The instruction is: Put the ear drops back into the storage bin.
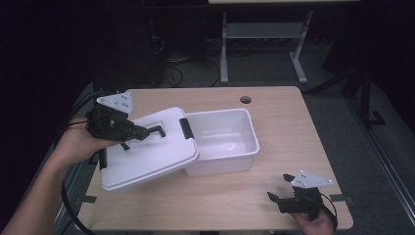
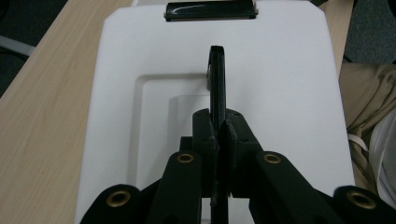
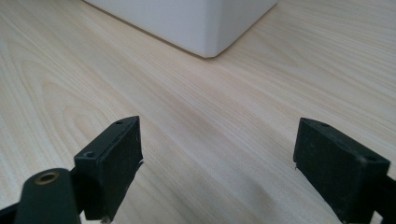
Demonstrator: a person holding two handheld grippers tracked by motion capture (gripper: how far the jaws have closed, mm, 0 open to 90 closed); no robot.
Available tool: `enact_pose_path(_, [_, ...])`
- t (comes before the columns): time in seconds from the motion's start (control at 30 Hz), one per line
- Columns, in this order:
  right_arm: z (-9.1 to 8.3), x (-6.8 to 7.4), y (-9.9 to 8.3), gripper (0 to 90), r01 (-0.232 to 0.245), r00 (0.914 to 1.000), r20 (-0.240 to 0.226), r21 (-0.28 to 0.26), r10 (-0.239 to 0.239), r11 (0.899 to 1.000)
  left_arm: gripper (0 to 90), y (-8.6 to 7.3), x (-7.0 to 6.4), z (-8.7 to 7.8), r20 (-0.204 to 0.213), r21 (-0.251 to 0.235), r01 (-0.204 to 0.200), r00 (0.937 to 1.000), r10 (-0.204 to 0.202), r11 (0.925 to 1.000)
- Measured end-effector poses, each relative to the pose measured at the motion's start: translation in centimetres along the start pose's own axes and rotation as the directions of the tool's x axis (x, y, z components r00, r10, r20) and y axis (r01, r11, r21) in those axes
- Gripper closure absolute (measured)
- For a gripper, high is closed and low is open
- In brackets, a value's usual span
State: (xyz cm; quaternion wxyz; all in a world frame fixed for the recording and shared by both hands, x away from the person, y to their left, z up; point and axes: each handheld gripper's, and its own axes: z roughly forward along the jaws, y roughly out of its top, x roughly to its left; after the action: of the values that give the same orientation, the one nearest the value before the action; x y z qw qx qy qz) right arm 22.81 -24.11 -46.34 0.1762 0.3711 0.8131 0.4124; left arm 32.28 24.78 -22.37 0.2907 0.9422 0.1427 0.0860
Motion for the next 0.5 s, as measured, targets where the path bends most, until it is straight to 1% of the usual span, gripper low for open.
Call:
enact_pose_path(0.1, [0.0, 0.1, 0.0, 14.9, 0.004, 1.0000, 0.002, 0.006, -0.004, 1.000, 84.5, 0.7, 0.2, 0.5, 0.009, 0.003, -0.002, 1.0000, 0.002, 1.0000])
enact_pose_path(0.13, [0.0, 0.1, 0.0, 14.9, 0.004, 1.0000, 0.002, 0.006, -0.004, 1.000, 84.5, 0.7, 0.2, 0.5, 0.009, 0.003, -0.002, 1.0000, 0.002, 1.0000])
enact_pose_path(0.17, [0.0, 0.0, 0.0, 14.9, 0.008, 1.0000, 0.003, 0.003, -0.008, 1.000, 84.5, 1.1, 0.4, 0.8, 0.014, 0.008, -0.009, 0.9999, 0.009, 0.9999])
enact_pose_path(0.2, [0.0, 0.0, 0.0, 14.9, 0.001, 1.0000, 0.003, 0.002, -0.001, 1.000, 84.5, 1.1, 0.4, 0.8, 0.014, 0.008, -0.009, 0.9999, 0.009, 0.9999])
enact_pose_path(0.23, [-0.1, -0.1, 0.0, 14.9, -0.002, 1.0000, 0.004, 0.001, 0.002, 1.000, 84.5, 1.5, 0.4, 1.2, 0.018, 0.009, -0.011, 0.9998, 0.011, 0.9999])
enact_pose_path(0.4, [-0.1, -0.1, 0.0, 14.9, -0.004, 1.0000, 0.004, -0.003, 0.004, 1.000, 84.5, 2.2, 0.7, 1.7, 0.024, 0.007, -0.017, 0.9996, 0.017, 0.9998])
enact_pose_path(0.43, [0.0, -0.1, 0.0, 14.8, 0.003, 1.0000, 0.002, -0.002, -0.003, 1.000, 84.5, 2.6, 0.8, 2.1, 0.026, 0.005, -0.019, 0.9995, 0.019, 0.9998])
enact_pose_path(0.47, [0.0, -0.1, 0.0, 14.8, 0.003, 1.0000, 0.002, -0.002, -0.003, 1.000, 84.5, 2.6, 0.8, 2.1, 0.026, 0.005, -0.019, 0.9995, 0.019, 0.9998])
enact_pose_path(0.5, [0.0, -0.1, 0.0, 14.9, 0.008, 1.0000, 0.001, -0.001, -0.008, 1.000, 84.5, 2.9, 0.9, 2.5, 0.030, 0.003, -0.020, 0.9994, 0.020, 0.9998])
